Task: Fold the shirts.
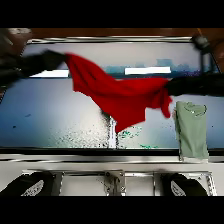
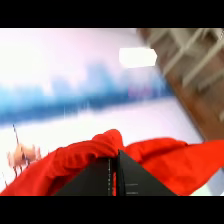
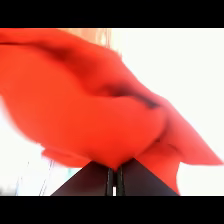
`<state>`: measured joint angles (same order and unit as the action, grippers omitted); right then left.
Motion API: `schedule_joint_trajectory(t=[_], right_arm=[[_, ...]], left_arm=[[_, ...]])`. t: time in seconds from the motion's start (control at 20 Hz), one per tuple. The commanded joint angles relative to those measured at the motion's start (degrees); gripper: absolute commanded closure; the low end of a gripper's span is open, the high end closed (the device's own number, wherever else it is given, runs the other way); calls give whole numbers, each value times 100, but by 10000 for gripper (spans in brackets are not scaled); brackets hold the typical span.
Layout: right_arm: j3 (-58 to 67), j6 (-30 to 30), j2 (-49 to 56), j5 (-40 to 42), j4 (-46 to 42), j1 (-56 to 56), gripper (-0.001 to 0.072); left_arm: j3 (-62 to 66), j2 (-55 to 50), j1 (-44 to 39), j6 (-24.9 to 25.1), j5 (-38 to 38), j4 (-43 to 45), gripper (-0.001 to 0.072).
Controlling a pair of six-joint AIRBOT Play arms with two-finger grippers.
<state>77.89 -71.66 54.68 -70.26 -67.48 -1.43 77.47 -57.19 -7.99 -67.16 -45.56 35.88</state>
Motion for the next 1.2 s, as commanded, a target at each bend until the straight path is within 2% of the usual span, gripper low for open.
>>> schedule_joint_trajectory(t=[0.0, 0.15, 0.25, 0.35, 0.5, 0.6, 0.75, 0.9, 1.05, 1.15], right_arm=[[1152, -83, -844, 90, -144, -20, 644], [1408, -337, -1198, -549, -151, -17, 644], [1408, -398, -1325, -1233, -221, -17, 644], [1405, -457, -1303, -2050, -282, -17, 644], [1390, -529, -1029, -3241, -529, -17, 644], [1003, -817, -807, -3585, -391, -22, 644], [-490, -828, -579, -2903, -11, -22, 644], [-1917, -826, -55, -1300, 105, -22, 644], [-2306, -824, 951, 245, 330, -22, 644], [-2306, -824, 1646, 1080, 739, -22, 644]], left_arm=[[1143, 966, 492, 92, 42, 76, 665], [1300, 1453, 739, 90, 35, 105, 665], [1298, 1692, 911, 13, -52, 518, 664], [1298, 1790, 1047, -428, -396, 1346, 665], [1172, 1746, 1097, -966, -1523, 2765, 664], [752, 1727, 1097, -1012, -1832, 3362, 664], [-214, 1670, 1130, -1014, -1777, 3617, 664], [-1172, 1416, 1130, -1353, -1517, 3615, 664], [-1899, 909, 1128, -1738, -916, 3604, 664], [-2085, 407, 1128, -1784, -649, 3449, 663]])
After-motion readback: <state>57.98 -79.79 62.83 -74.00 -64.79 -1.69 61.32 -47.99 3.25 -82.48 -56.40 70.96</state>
